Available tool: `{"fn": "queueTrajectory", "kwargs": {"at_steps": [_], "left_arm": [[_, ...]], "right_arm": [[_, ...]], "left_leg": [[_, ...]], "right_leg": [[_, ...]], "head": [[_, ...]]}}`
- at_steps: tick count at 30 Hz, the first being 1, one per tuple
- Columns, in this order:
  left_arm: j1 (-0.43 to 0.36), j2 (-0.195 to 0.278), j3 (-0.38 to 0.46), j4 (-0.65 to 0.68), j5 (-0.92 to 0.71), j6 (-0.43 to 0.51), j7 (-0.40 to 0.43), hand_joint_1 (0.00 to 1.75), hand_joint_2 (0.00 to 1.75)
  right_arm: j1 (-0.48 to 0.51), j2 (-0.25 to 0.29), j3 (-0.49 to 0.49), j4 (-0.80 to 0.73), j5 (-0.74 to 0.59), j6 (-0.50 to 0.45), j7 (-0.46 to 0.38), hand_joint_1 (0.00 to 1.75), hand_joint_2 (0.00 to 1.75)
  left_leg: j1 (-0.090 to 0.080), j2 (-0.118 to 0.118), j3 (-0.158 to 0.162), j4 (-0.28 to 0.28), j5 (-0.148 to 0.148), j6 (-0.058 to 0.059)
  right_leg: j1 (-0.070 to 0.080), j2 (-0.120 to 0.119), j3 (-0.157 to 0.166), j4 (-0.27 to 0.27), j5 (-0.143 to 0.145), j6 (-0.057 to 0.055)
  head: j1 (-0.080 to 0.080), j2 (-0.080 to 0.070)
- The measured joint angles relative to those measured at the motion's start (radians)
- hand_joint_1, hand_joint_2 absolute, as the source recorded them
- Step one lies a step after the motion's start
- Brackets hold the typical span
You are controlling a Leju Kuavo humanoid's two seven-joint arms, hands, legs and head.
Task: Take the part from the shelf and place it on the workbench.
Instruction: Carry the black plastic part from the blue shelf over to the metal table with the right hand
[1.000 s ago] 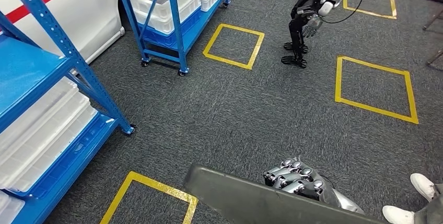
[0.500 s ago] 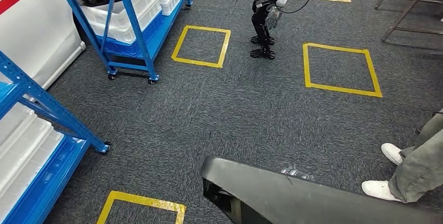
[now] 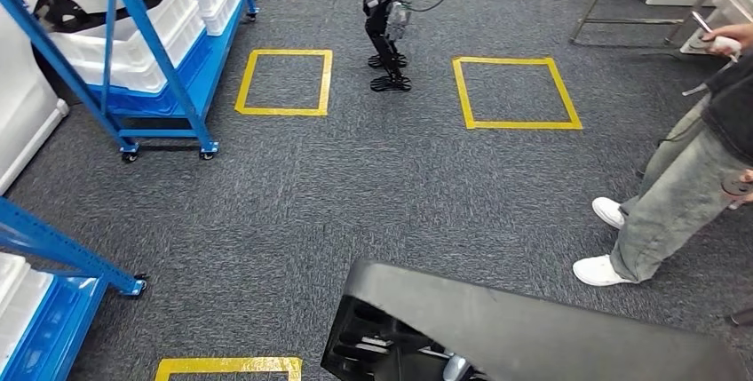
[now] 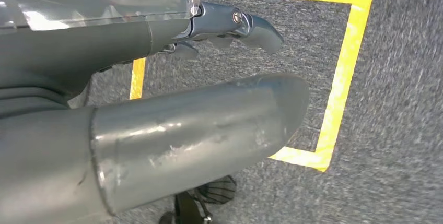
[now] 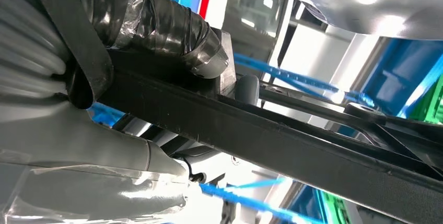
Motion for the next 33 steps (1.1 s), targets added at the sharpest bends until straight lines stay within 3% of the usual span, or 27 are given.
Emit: {"fn": "queueTrajectory", "kwargs": {"at_steps": [2, 4, 5, 7, 9, 10, 11, 12, 13, 15, 17, 18, 20, 22, 24, 26, 27, 29, 31, 33], "left_arm": [[0.0, -0.002, 0.001, 0.0, -0.009, 0.007, 0.017, 0.0, 0.0], [-0.001, -0.004, 0.001, 0.0, -0.012, 0.016, 0.031, 0.0, 0.0], [-0.002, -0.004, 0.002, 0.0, -0.014, 0.023, 0.036, 0.0, 0.0], [-0.002, -0.006, 0.002, 0.0, -0.019, 0.041, 0.043, 0.0, 0.0], [0.002, -0.007, 0.003, 0.0, -0.029, 0.055, 0.047, 0.0, 0.0], [0.004, -0.008, 0.003, 0.0, -0.034, 0.058, 0.047, 0.0, 0.0], [0.006, -0.01, 0.003, 0.0, -0.039, 0.058, 0.045, 0.0, 0.0], [0.007, -0.013, 0.003, 0.0, -0.043, 0.056, 0.041, 0.0, 0.0], [0.007, -0.017, 0.003, 0.0, -0.046, 0.052, 0.037, 0.0, 0.0], [0.007, -0.024, 0.003, 0.0, -0.05, 0.038, 0.032, 0.0, 0.0], [0.007, -0.03, 0.003, 0.001, -0.054, 0.021, 0.032, 0.0, 0.0], [0.006, -0.032, 0.002, 0.001, -0.056, 0.015, 0.032, 0.0, 0.0], [0.004, -0.036, 0.002, 0.001, -0.06, 0.008, 0.032, 0.0, 0.0], [0.003, -0.038, 0.002, 0.001, -0.062, 0.004, 0.032, 0.0, 0.0], [0.006, -0.039, 0.002, 0.001, -0.063, 0.003, 0.031, 0.0, 0.0], [0.009, -0.04, 0.002, 0.001, -0.063, 0.002, 0.032, 0.0, 0.0], [0.008, -0.04, 0.002, 0.001, -0.063, 0.002, 0.032, 0.0, 0.0], [0.005, -0.04, 0.002, 0.001, -0.063, 0.0, 0.032, 0.0, 0.0], [0.004, -0.043, 0.002, 0.001, -0.061, -0.01, 0.029, 0.0, 0.0], [0.004, -0.045, 0.002, 0.001, -0.06, -0.026, 0.024, 0.0, 0.0]], "right_arm": [[0.005, 0.013, 0.001, -0.001, 0.005, -0.008, 0.0, 1.73, 1.75], [0.013, 0.025, 0.002, -0.002, 0.006, -0.015, -0.001, 1.73, 1.75], [0.018, 0.03, 0.003, -0.002, 0.005, -0.015, -0.001, 1.73, 1.75], [0.023, 0.037, 0.008, -0.002, 0.004, -0.015, 0.0, 1.73, 1.75], [0.024, 0.042, 0.015, -0.001, 0.004, -0.014, 0.0, 1.73, 1.75], [0.025, 0.043, 0.018, 0.0, 0.004, -0.014, 0.0, 1.73, 1.75], [0.025, 0.043, 0.021, 0.001, 0.004, -0.014, 0.0, 1.73, 1.75], [0.026, 0.043, 0.025, 0.003, 0.004, -0.014, 0.0, 1.73, 1.75], [0.026, 0.043, 0.03, 0.004, 0.004, -0.014, 0.0, 1.73, 1.75], [0.024, 0.043, 0.04, 0.006, 0.002, -0.012, 0.002, 1.73, 1.75], [0.02, 0.042, 0.052, 0.01, -0.004, -0.009, 0.008, 1.73, 1.75], [0.018, 0.042, 0.059, 0.012, -0.008, -0.006, 0.011, 1.73, 1.75], [0.016, 0.041, 0.07, 0.015, -0.014, -0.001, 0.017, 1.73, 1.75], [0.013, 0.041, 0.08, 0.018, -0.015, 0.002, 0.018, 1.73, 1.75], [0.006, 0.041, 0.088, 0.023, -0.016, 0.003, 0.018, 1.73, 1.75], [0.003, 0.04, 0.093, 0.029, -0.016, 0.003, 0.018, 1.73, 1.75], [0.004, 0.04, 0.095, 0.032, -0.016, 0.003, 0.018, 1.73, 1.75], [0.003, 0.039, 0.095, 0.035, -0.016, 0.003, 0.018, 1.73, 1.75], [-0.001, 0.039, 0.098, 0.035, -0.017, 0.006, 0.018, 1.73, 1.75], [-0.006, 0.039, 0.108, 0.037, -0.018, 0.011, 0.02, 1.73, 1.75]], "left_leg": [[0.001, 0.018, 0.006, -0.001, -0.005, -0.009], [0.002, 0.038, 0.012, -0.004, -0.008, -0.019], [0.002, 0.033, 0.014, 0.0, -0.015, -0.024], [0.005, -0.01, -0.006, 0.058, -0.056, -0.03], [0.008, -0.06, -0.065, 0.186, -0.119, -0.034], [0.009, -0.069, -0.095, 0.244, -0.138, -0.037], [0.01, -0.072, -0.112, 0.274, -0.139, -0.04], [0.011, -0.073, -0.113, 0.266, -0.119, -0.042], [0.014, -0.076, -0.096, 0.22, -0.083, -0.045], [0.023, -0.115, -0.042, 0.092, -0.018, -0.05], [0.026, -0.154, -0.012, 0.024, -0.002, -0.045], [0.024, -0.16, -0.009, 0.018, -0.005, -0.039], [0.023, -0.137, -0.008, 0.012, 0.0, -0.024], [0.024, -0.113, -0.009, 0.008, 0.004, -0.011], [0.019, -0.087, -0.01, 0.007, 0.004, -0.003], [0.014, -0.06, -0.01, 0.007, 0.002, 0.0], [0.012, -0.048, -0.009, 0.007, 0.0, 0.0], [0.01, -0.027, -0.002, 0.007, -0.004, -0.002], [0.009, -0.011, 0.008, 0.004, -0.009, -0.007], [0.008, 0.006, 0.014, 0.001, -0.012, -0.015]], "right_leg": [[0.014, -0.028, 0.032, -0.062, 0.009, -0.015], [0.017, -0.008, 0.034, -0.07, 0.012, -0.024], [0.015, 0.003, 0.039, -0.078, 0.017, -0.028], [0.007, 0.023, 0.049, -0.096, 0.028, -0.037], [0.005, 0.045, 0.05, -0.098, 0.031, -0.042], [0.005, 0.057, 0.05, -0.096, 0.03, -0.042], [0.004, 0.071, 0.05, -0.093, 0.029, -0.041], [0.003, 0.084, 0.05, -0.089, 0.026, -0.04], [0.001, 0.097, 0.05, -0.082, 0.022, -0.037], [-0.001, 0.12, 0.046, -0.064, 0.012, -0.026], [-0.002, 0.142, 0.038, -0.055, 0.008, -0.013], [-0.003, 0.153, 0.034, -0.055, 0.011, -0.007], [-0.007, 0.165, 0.028, -0.055, 0.014, 0.003], [-0.007, 0.129, 0.005, -0.01, -0.015, 0.011], [-0.007, 0.073, -0.053, 0.111, -0.08, 0.018], [-0.009, 0.054, -0.108, 0.222, -0.12, 0.021], [-0.009, 0.051, -0.112, 0.231, -0.112, 0.02], [-0.005, 0.039, -0.058, 0.128, -0.046, 0.011], [0.009, -0.003, 0.015, -0.009, 0.003, -0.006], [0.021, -0.025, 0.037, -0.06, 0.007, -0.019]], "head": [[0.0, 0.0], [0.0, 0.0], [0.0, 0.0], [0.0, 0.0], [0.0, 0.0], [0.0, 0.0], [0.0, 0.0], [0.0, 0.0], [0.0, 0.0], [0.0, 0.0], [0.0, 0.0], [0.0, 0.0], [0.0, 0.0], [0.0, 0.0], [0.0, 0.0], [0.0, 0.0], [0.0, 0.0], [0.0, 0.0], [0.0, 0.0], [0.0, 0.0]]}}
